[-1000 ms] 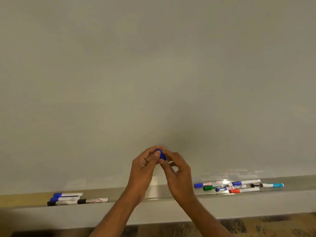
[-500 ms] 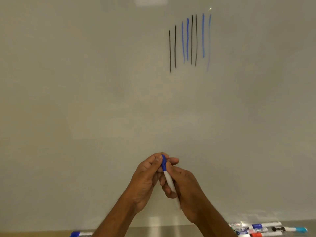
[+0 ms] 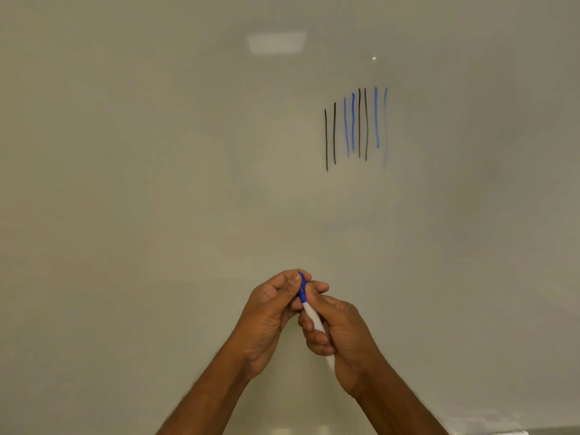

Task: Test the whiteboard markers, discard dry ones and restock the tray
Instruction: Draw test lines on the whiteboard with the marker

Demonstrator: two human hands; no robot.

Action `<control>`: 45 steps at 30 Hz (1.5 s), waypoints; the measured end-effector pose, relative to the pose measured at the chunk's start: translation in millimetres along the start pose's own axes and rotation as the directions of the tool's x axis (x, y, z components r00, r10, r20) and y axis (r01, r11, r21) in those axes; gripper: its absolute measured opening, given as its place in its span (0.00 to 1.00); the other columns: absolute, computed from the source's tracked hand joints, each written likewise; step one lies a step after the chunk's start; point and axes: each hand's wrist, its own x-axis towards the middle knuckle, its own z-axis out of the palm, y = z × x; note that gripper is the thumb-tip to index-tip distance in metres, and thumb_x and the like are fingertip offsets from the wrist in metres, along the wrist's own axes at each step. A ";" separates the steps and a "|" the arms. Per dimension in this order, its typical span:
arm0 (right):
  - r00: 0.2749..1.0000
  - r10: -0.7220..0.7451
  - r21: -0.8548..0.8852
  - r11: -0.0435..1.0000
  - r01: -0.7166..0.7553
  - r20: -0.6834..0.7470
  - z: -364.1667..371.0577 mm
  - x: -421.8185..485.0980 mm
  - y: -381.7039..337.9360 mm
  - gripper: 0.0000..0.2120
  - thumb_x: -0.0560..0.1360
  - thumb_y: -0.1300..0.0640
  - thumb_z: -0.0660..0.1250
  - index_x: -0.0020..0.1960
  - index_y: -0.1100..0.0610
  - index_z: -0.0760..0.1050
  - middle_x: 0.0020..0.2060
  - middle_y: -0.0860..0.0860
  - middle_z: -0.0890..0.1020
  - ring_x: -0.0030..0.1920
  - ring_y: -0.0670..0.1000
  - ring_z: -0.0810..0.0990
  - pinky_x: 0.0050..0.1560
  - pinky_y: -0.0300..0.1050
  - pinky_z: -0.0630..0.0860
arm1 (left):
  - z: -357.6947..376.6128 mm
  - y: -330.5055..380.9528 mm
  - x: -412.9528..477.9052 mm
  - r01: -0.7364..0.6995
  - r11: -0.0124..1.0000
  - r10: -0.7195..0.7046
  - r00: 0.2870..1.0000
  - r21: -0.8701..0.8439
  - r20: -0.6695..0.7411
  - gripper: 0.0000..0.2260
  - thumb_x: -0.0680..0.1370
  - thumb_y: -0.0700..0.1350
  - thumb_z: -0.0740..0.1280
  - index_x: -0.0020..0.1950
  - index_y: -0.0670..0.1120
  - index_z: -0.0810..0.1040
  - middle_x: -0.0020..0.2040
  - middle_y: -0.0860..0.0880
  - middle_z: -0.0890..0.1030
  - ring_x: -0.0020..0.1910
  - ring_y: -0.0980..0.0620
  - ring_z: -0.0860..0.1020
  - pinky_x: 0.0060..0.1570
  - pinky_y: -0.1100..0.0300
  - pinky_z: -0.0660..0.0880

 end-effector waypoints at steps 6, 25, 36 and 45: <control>0.992 -0.019 -0.153 0.988 0.000 -0.123 13.0 -7.7 -8.4 0.21 0.74 0.40 0.69 0.39 0.59 0.80 0.27 0.54 0.72 0.23 0.47 0.62 0.23 0.37 0.56 | 0.1 18.5 6.5 -0.108 0.991 0.098 0.988 -0.076 -0.119 0.16 0.80 0.49 0.63 0.60 0.38 0.78 0.54 0.38 0.86 0.58 0.43 0.84 0.61 0.50 0.78; 0.956 -0.293 0.504 0.826 0.252 0.003 17.9 13.1 -90.5 0.14 0.80 0.67 0.57 0.60 0.64 0.79 0.48 0.63 0.81 0.41 0.53 0.79 0.36 0.40 0.78 | 12.8 91.3 58.5 -0.354 0.922 0.280 0.889 -0.158 -0.363 0.12 0.79 0.37 0.71 0.62 0.38 0.80 0.51 0.39 0.86 0.52 0.43 0.86 0.49 0.55 0.84; 0.873 -0.487 0.393 0.798 0.457 -0.028 26.9 27.6 -117.6 0.16 0.76 0.64 0.65 0.63 0.62 0.78 0.51 0.63 0.82 0.49 0.56 0.82 0.46 0.45 0.81 | 3.8 103.4 91.9 -0.652 0.390 0.870 0.492 0.650 -0.028 0.13 0.81 0.42 0.67 0.65 0.44 0.80 0.61 0.54 0.83 0.63 0.59 0.80 0.65 0.67 0.73; 0.546 -0.815 -0.324 0.579 0.748 -0.195 43.6 56.6 -137.7 0.08 0.81 0.55 0.62 0.51 0.56 0.79 0.39 0.55 0.83 0.42 0.49 0.81 0.48 0.41 0.79 | -33.1 105.1 153.4 -0.542 -0.207 0.874 0.271 0.814 0.403 0.14 0.84 0.40 0.63 0.69 0.39 0.77 0.74 0.46 0.73 0.79 0.49 0.65 0.76 0.45 0.65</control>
